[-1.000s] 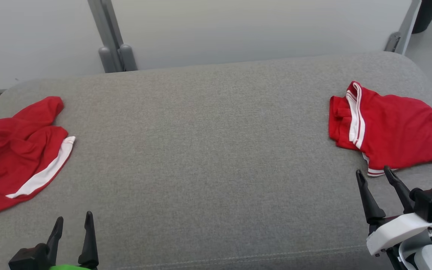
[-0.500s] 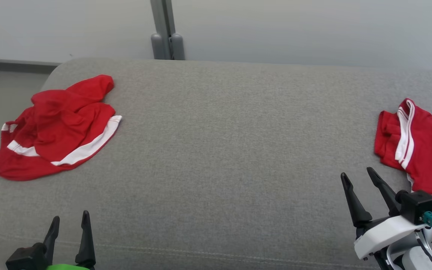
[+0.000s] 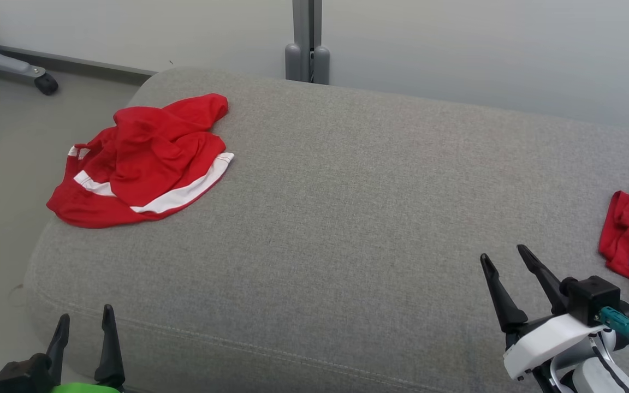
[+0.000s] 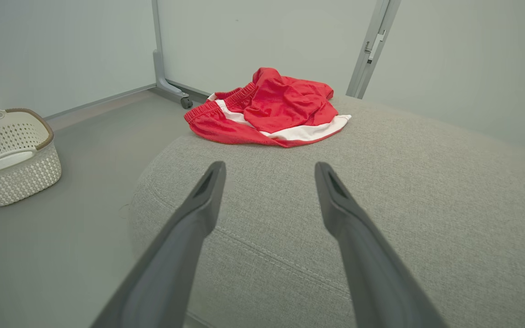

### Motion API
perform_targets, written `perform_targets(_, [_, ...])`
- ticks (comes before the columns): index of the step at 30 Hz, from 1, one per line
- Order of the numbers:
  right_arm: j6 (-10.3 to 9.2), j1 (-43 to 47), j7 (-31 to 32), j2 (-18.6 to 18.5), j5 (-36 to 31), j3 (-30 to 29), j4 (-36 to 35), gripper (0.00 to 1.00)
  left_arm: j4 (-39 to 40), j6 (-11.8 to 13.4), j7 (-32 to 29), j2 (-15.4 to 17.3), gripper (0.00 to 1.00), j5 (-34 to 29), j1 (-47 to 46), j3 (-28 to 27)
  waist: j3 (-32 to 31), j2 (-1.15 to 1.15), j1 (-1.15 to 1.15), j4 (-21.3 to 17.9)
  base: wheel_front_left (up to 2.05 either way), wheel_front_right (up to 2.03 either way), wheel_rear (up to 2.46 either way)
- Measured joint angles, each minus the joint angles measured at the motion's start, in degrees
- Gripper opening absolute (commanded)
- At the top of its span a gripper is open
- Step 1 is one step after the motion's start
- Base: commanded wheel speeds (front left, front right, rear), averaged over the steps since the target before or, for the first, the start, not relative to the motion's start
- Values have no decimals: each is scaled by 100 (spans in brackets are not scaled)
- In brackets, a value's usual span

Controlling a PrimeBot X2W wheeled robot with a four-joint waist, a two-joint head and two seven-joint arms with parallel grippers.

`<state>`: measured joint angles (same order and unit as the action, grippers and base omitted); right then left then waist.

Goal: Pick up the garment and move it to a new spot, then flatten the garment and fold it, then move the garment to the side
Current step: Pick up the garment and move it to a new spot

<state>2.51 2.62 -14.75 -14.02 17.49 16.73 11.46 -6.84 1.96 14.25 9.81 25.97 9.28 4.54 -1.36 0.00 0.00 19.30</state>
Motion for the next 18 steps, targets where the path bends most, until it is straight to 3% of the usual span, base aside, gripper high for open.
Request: perform_targets(18, [51, -46, 0, 11, -97, -76, 40, 100, 78, -7, 0, 4, 100, 16, 10, -109, 163, 0, 0, -24, 0, 0, 0])
